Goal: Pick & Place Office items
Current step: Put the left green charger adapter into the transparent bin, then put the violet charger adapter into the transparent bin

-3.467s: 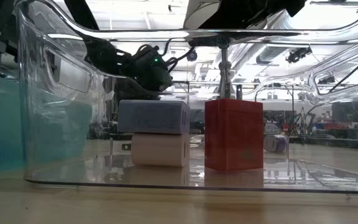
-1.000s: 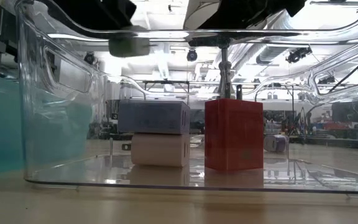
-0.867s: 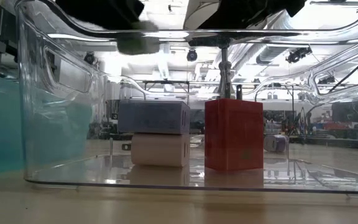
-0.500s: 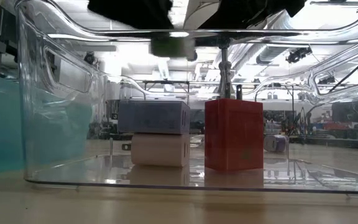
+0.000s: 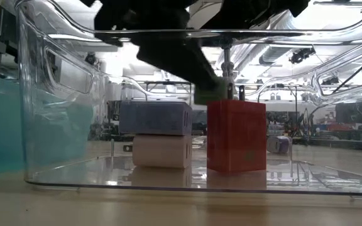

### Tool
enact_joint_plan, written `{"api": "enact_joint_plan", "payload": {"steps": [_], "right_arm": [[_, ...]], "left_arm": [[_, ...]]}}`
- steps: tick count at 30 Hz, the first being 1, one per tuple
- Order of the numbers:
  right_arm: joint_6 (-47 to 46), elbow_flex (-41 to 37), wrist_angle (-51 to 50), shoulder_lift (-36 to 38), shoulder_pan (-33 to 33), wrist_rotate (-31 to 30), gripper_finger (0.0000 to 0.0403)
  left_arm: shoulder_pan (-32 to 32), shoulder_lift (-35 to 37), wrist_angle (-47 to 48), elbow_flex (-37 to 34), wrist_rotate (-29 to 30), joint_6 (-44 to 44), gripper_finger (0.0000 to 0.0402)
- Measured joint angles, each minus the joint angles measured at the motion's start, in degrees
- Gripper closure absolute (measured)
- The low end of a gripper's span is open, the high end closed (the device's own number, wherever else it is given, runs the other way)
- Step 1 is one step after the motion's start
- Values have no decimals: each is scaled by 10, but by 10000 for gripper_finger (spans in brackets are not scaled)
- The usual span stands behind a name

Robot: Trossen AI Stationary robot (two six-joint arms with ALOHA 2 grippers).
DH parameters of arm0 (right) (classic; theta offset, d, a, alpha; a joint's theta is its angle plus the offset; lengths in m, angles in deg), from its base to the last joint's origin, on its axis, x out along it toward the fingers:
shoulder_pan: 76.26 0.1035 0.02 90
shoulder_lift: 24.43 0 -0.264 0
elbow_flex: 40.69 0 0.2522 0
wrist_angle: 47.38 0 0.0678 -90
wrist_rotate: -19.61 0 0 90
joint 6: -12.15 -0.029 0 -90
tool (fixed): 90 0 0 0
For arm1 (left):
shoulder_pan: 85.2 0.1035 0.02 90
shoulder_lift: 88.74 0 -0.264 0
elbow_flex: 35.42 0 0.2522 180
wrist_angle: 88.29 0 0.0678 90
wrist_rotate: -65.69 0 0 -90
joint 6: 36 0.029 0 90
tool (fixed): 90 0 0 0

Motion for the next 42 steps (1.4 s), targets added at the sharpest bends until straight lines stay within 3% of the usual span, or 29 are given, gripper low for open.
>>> {"api": "enact_joint_plan", "payload": {"steps": [11, 22, 42], "right_arm": [[0, 0, -1, 0, 0, 0, 223], [0, 0, 1, 0, 0, 0, 223], [0, 0, 0, 0, 0, 0, 223]], "left_arm": [[3, -17, -24, -2, -28, -4, 254], [3, -16, -30, -2, -29, 0, 227], [3, -12, -24, -2, -24, 0, 224]]}}
